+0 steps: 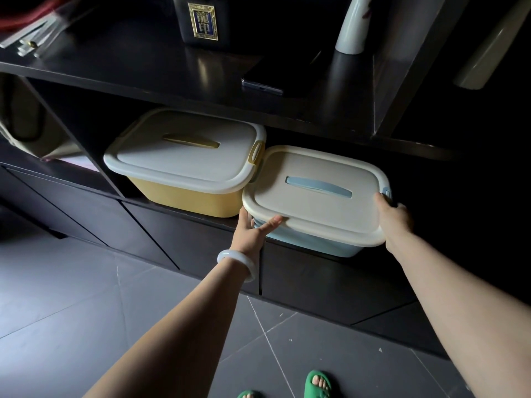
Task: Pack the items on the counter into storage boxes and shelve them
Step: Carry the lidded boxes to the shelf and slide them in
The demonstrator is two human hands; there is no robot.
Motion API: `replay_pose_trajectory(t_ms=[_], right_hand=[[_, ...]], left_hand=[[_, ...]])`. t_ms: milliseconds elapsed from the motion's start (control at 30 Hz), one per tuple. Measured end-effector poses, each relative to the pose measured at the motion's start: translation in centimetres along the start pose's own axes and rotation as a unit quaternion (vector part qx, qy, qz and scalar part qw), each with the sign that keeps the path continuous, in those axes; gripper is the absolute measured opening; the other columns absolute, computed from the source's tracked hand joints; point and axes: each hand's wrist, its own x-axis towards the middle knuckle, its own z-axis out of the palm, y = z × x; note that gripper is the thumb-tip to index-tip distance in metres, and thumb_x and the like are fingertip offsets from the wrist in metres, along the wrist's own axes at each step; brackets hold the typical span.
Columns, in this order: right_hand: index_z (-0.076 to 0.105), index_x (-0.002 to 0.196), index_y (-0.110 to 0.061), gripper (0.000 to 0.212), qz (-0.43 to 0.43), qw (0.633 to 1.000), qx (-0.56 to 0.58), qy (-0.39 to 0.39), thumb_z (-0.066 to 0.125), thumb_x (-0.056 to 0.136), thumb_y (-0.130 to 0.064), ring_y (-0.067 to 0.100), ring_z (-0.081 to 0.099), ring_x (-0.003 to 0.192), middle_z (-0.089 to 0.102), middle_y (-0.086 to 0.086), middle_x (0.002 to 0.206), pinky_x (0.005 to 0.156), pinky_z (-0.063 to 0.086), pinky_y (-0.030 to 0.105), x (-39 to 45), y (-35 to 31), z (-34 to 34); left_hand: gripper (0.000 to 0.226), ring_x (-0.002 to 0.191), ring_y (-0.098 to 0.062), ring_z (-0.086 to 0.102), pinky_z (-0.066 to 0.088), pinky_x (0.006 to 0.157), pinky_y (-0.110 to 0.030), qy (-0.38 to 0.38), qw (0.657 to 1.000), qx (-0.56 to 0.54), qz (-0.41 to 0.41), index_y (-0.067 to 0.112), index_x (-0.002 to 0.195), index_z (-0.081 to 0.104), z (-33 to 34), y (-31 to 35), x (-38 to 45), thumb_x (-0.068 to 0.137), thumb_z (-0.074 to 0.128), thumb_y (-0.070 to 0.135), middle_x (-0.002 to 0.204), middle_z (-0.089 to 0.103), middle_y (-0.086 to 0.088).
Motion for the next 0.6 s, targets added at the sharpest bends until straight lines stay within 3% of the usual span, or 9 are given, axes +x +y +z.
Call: replay_pose_trajectory(t_ms=[300, 600], right_hand=[[0.054, 0.128, -0.004, 0.061, -0.008, 1.0, 0.021, 0.005, 0.06, 0.085, -0.048, 0.032, 0.058, 0.112, 0.059, 0.016, 0.126, 0.083, 0.04, 0.029, 0.22, 0.28, 0.06], [0.053, 0.13, -0.006, 0.064, -0.01, 1.0, 0.009, -0.002, 0.059, 0.085, -0.051, 0.032, 0.057, 0.114, 0.059, 0.015, 0.127, 0.095, 0.045, 0.035, 0.37, 0.36, 0.06]], left_hand=[[0.081, 0.123, -0.022, 0.056, 0.035, 0.113, -0.043, -0.004, 1.0, -0.03, 0.003, 0.015, 0.137, 0.042, 0.43, 0.05, -0.28, 0.066, 0.081, 0.012, 0.13, 0.061, -0.006], [0.081, 0.124, -0.021, 0.055, 0.033, 0.114, -0.042, -0.009, 1.0, -0.022, 0.004, 0.019, 0.137, 0.043, 0.51, 0.11, -0.53, 0.066, 0.081, 0.016, 0.13, 0.061, -0.004]])
